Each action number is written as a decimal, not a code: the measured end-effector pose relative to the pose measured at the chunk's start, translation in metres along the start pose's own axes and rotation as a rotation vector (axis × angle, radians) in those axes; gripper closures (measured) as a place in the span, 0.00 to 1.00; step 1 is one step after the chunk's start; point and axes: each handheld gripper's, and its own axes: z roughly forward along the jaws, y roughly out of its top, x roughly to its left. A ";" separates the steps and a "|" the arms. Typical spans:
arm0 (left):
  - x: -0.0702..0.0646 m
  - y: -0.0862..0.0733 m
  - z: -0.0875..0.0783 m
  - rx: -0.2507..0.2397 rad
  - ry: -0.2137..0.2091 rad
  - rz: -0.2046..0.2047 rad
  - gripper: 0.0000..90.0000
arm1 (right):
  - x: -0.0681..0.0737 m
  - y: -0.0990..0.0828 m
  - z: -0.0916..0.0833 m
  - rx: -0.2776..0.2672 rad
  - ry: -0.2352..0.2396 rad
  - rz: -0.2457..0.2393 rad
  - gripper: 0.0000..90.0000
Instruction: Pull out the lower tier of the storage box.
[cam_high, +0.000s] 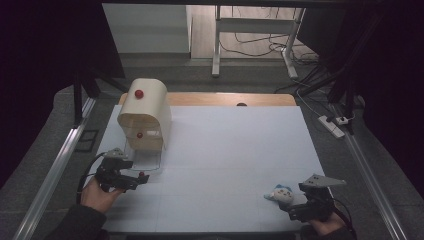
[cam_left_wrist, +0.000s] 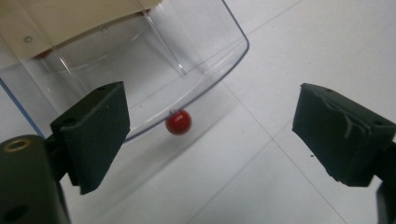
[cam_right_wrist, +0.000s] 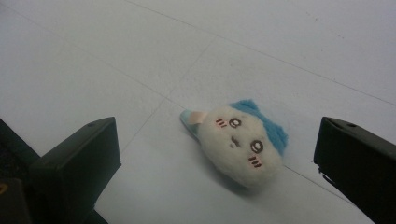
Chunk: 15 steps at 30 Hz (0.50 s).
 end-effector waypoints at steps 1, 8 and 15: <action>-0.001 -0.001 -0.001 -0.001 0.001 -0.002 0.11 | 0.000 0.000 0.000 0.000 0.000 0.001 0.00; -0.006 -0.007 -0.005 -0.015 0.004 -0.010 0.04 | 0.000 0.000 0.000 0.001 0.002 0.002 0.00; -0.010 -0.014 -0.010 -0.035 0.001 -0.024 0.00 | 0.000 0.000 0.000 0.001 0.002 0.003 0.00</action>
